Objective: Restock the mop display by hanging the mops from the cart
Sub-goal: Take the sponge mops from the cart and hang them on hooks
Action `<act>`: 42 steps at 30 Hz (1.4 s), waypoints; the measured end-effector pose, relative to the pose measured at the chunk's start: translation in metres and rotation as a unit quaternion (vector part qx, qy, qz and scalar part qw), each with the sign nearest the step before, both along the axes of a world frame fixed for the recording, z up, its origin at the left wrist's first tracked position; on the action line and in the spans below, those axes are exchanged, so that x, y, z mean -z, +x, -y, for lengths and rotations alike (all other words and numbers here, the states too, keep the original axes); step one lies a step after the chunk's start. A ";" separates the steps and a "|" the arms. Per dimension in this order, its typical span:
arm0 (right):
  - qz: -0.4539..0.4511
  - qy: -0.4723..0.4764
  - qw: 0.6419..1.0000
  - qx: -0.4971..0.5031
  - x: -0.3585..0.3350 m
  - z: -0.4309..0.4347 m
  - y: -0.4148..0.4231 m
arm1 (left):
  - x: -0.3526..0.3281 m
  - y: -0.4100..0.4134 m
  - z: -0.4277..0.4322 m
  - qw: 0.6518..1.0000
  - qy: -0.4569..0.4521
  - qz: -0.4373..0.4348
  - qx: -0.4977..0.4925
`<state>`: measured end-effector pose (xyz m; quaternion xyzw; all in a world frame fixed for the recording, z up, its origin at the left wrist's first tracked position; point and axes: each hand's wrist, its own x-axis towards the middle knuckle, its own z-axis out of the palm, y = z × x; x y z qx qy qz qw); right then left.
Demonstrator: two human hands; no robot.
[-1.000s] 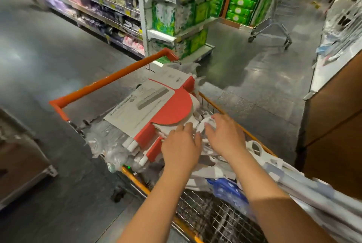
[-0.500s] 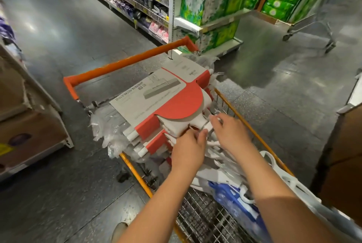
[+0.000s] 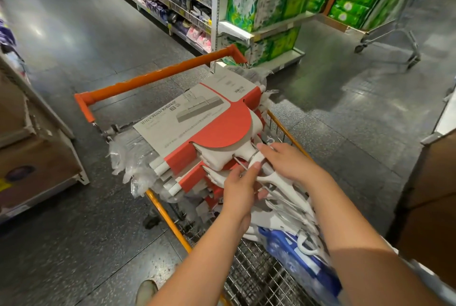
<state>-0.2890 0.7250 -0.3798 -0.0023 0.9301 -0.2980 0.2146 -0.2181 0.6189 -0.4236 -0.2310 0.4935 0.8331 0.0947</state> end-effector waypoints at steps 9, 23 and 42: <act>-0.027 -0.007 0.999 -0.024 -0.013 0.005 0.012 | -0.012 0.014 -0.003 0.998 0.021 -0.041 -0.040; -0.089 0.022 0.994 0.064 -0.064 0.049 0.023 | -0.061 0.004 0.042 0.993 0.086 -0.085 -0.002; -0.288 -0.086 0.813 0.498 -0.101 0.119 0.154 | -0.111 0.032 0.101 0.906 0.072 -0.230 0.347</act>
